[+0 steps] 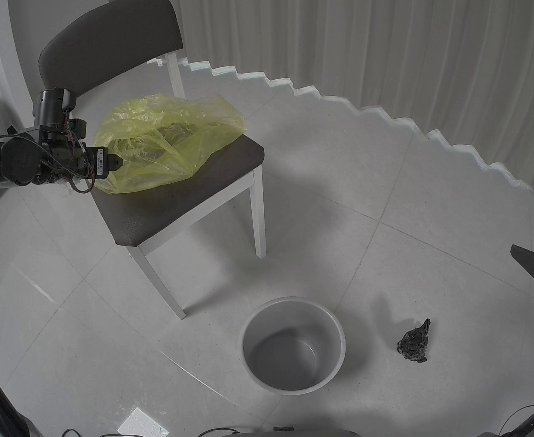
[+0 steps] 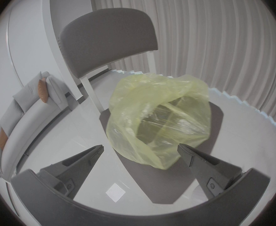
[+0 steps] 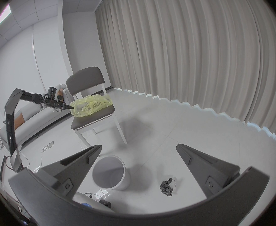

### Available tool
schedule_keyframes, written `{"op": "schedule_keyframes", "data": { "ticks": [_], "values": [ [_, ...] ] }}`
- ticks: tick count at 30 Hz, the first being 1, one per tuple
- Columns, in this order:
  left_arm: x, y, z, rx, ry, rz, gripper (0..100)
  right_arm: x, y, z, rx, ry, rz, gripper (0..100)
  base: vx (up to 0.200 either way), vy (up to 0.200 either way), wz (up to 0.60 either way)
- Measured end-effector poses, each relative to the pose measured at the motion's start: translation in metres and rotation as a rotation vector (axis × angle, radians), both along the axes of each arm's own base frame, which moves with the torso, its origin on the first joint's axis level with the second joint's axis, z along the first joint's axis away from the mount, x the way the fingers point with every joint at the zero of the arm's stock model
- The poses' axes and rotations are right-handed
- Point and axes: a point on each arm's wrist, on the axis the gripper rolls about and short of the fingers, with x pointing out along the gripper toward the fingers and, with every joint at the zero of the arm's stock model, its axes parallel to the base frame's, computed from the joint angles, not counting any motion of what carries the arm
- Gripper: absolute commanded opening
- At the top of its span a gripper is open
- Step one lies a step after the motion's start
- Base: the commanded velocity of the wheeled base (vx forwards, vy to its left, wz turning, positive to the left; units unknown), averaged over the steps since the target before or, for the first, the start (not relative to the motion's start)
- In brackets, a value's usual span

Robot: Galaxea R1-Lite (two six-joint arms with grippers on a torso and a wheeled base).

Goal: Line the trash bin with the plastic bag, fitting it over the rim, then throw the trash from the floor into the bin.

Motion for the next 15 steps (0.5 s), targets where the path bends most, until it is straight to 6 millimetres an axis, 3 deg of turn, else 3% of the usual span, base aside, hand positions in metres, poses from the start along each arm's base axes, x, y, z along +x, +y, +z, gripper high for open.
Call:
{"op": "schedule_keyframes", "data": {
  "ticks": [7, 15],
  "values": [
    [0.025, 0.015, -0.006, 0.02, -0.013, 0.041, 100, 0.0, 0.0, 0.0, 0.0, 0.0, 0.0, 100, 0.0, 0.0, 0.0],
    [0.041, 0.017, -0.01, 0.021, -0.02, 0.041, 100, 0.0, 0.0, -0.001, -0.001, 0.002, -0.001, 100, 0.0, 0.0, 0.0]
  ]
}}
